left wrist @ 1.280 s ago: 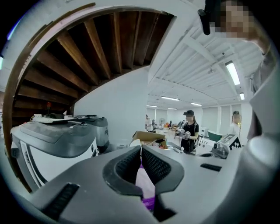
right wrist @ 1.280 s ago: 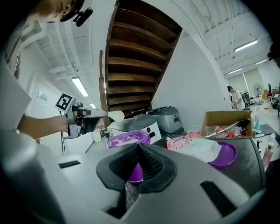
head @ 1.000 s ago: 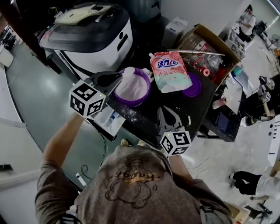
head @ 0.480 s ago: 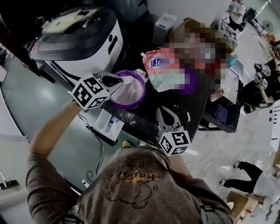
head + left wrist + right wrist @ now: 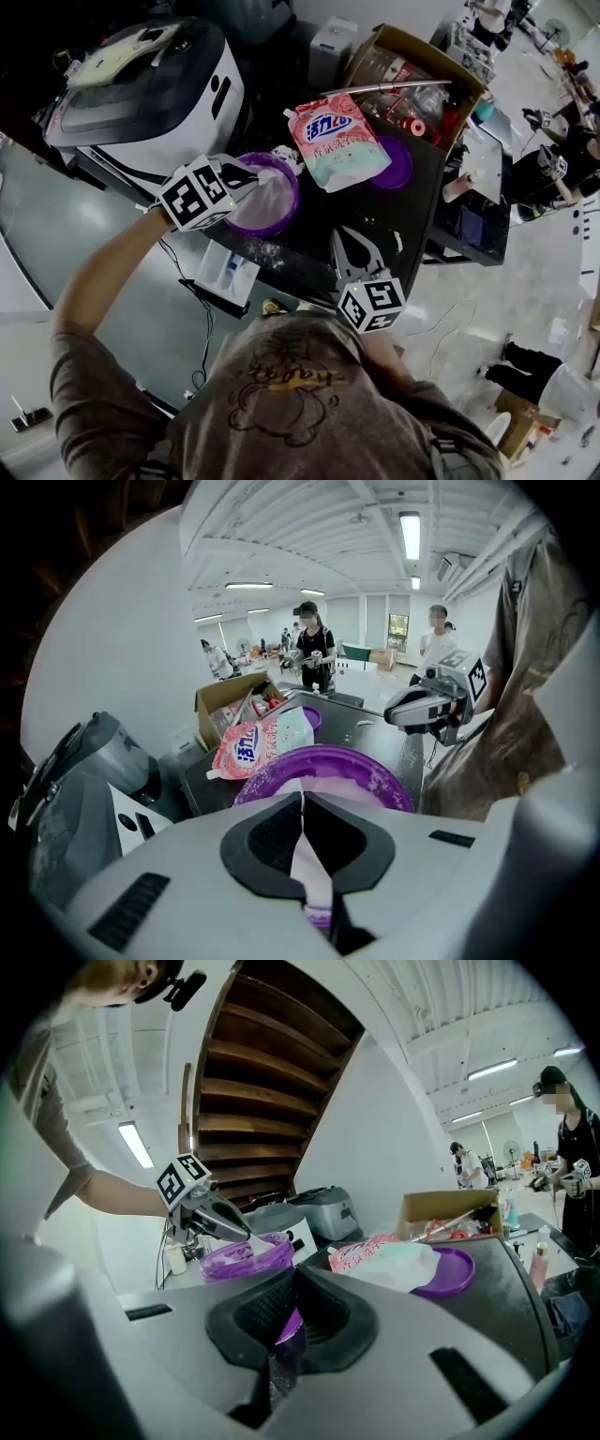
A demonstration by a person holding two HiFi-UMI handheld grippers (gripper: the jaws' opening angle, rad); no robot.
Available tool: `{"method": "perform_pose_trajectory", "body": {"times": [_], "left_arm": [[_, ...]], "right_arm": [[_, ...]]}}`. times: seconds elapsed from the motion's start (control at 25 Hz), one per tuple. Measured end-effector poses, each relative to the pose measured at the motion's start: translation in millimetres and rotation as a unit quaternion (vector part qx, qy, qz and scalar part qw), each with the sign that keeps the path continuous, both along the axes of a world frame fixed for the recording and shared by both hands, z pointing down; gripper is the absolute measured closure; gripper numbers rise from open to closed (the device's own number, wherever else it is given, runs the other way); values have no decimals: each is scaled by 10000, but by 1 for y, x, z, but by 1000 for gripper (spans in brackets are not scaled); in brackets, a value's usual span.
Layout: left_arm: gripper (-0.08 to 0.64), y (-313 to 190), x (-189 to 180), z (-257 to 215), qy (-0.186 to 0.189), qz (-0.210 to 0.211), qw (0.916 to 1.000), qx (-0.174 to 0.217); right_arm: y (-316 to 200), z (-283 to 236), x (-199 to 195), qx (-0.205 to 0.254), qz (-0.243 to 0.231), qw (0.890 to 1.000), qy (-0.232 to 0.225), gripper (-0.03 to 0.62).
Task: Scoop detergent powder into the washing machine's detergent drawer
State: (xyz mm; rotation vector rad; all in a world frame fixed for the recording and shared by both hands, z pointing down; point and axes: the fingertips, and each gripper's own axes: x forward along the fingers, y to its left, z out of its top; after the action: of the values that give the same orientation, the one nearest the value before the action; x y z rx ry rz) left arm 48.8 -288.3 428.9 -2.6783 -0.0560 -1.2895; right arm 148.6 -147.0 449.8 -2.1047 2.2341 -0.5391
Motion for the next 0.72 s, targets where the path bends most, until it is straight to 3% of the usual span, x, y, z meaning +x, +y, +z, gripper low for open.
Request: {"method": "perform_pose_trajectory", "body": {"times": [0.72], "left_arm": [[537, 12, 8, 25, -543, 492, 9973, 16]], "right_arm": [[9, 6, 12, -63, 241, 9997, -33, 591]]}}
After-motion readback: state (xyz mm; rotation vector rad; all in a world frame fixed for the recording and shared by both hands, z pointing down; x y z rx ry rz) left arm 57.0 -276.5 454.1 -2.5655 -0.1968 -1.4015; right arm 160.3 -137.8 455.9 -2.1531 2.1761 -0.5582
